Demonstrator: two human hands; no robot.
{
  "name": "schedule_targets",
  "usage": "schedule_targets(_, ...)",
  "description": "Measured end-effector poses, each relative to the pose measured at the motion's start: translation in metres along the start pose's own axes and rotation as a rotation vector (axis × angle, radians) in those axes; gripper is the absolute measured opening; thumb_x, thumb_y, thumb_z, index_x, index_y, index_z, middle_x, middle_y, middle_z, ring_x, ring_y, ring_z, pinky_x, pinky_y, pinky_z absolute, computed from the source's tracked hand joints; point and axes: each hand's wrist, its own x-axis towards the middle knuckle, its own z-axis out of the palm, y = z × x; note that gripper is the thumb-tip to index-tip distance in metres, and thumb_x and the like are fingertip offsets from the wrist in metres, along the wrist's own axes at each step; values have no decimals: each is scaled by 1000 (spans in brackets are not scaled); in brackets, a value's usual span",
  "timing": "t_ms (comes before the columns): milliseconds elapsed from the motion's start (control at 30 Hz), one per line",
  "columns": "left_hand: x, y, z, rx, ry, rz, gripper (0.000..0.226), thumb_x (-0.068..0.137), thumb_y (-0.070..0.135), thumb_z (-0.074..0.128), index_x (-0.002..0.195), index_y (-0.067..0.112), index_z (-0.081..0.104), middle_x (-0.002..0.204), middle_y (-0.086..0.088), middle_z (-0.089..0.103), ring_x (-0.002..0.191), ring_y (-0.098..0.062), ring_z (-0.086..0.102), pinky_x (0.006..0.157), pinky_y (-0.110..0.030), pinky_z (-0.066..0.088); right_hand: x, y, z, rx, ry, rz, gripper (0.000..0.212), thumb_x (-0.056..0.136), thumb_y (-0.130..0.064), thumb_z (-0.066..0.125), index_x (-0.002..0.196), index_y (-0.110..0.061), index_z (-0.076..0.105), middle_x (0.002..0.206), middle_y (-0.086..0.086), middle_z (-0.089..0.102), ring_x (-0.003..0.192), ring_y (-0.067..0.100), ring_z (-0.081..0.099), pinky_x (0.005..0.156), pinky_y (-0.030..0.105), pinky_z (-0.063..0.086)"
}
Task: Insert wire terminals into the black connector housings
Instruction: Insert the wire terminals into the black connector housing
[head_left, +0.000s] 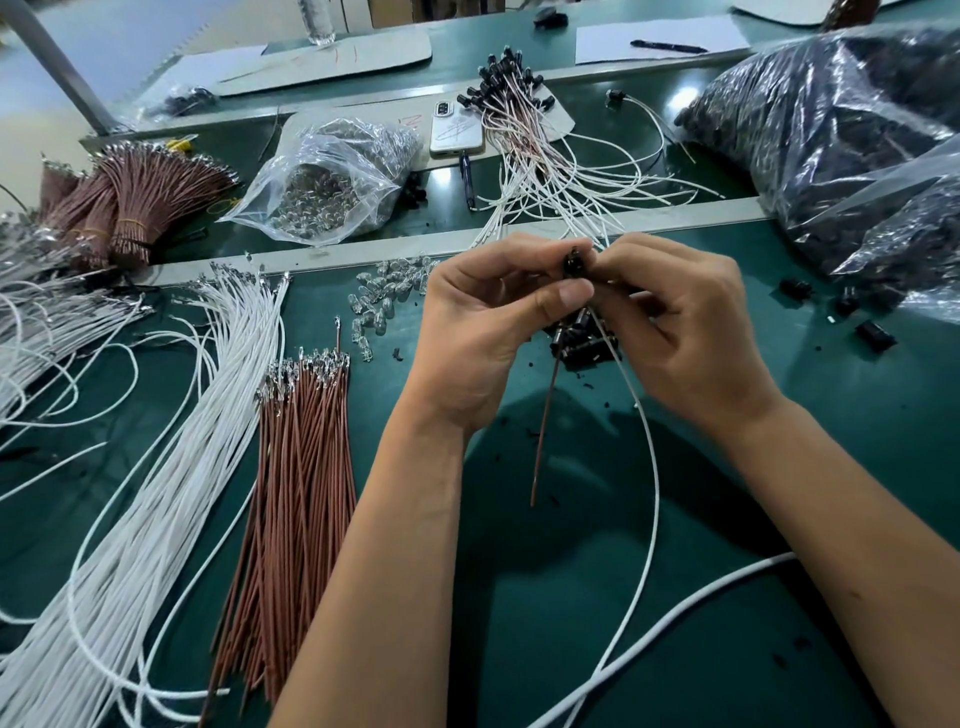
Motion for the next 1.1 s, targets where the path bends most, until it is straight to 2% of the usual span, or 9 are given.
schedule_targets(200, 0, 2, 0, -3, -4, 1, 37, 75, -20, 66, 85, 13, 79, 91, -8, 73, 90, -20, 68, 83, -29, 53, 0, 4, 2, 58, -2, 22, 12, 101, -9, 66, 95, 1, 72, 88, 10, 65, 77, 28, 63, 58, 47, 51)
schedule_targets(300, 0, 2, 0, 12, 10, -1, 39, 74, -18, 67, 82, 18, 80, 90, -6, 73, 90, -21, 68, 87, -36, 54, -2, 4, 5, 251, -13, 125, 19, 99, -15, 69, 97, 4, 71, 92, 18, 62, 81, 40, 61, 52, 55, 50)
schedule_targets(367, 0, 2, 2, 8, 57, -25, 37, 73, -16, 69, 78, 19, 79, 88, -6, 74, 87, -21, 69, 89, -39, 55, -1, 3, 8, 385, -22, 180, 14, 98, -16, 71, 98, -2, 72, 93, 22, 61, 83, 43, 60, 56, 59, 51)
schedule_targets(433, 0, 0, 3, -2, 99, -47, 32, 73, -14, 70, 79, 16, 79, 87, -7, 75, 85, -21, 70, 90, -39, 56, 0, 2, 9, 448, -37, 221, 11, 98, -15, 71, 92, -6, 70, 85, 23, 60, 77, 36, 58, 63, 54, 50)
schedule_targets(567, 1, 1, 4, -30, 149, -71, 22, 76, -11, 70, 83, 8, 77, 85, -11, 75, 81, -20, 71, 84, -34, 58, -1, 3, 9, 589, -39, 364, 22, 92, -16, 75, 91, 7, 72, 77, 33, 59, 71, 30, 50, 67, 48, 44)
schedule_targets(667, 1, 1, 4, -30, 173, -85, 19, 75, -9, 75, 84, 8, 76, 84, -10, 75, 79, -18, 71, 80, -30, 57, -2, 3, 9, 656, -40, 459, 18, 88, -18, 77, 90, 0, 75, 76, 18, 63, 74, 23, 54, 70, 40, 44)
schedule_targets(767, 1, 1, 4, -4, 196, -96, 18, 75, -8, 76, 88, 4, 74, 84, -10, 75, 79, -18, 71, 79, -30, 57, -2, 4, 9, 644, -69, 478, 20, 88, -20, 76, 92, 0, 76, 80, 16, 65, 76, 24, 56, 72, 41, 45)
schedule_targets(900, 2, 2, 3, -13, 183, -101, 23, 77, -7, 73, 81, 14, 80, 82, -5, 76, 77, -14, 71, 76, -26, 57, -3, 4, 8, 616, -102, 480, 14, 87, -21, 77, 88, -7, 77, 79, 16, 66, 75, 23, 57, 72, 37, 48)
schedule_targets(1100, 2, 1, 3, -12, 170, -85, 26, 78, -10, 72, 82, 14, 80, 82, -5, 76, 75, -13, 71, 74, -25, 58, -3, 6, 6, 600, -117, 455, 9, 87, -19, 77, 85, -11, 76, 77, 14, 67, 73, 24, 59, 69, 36, 52)
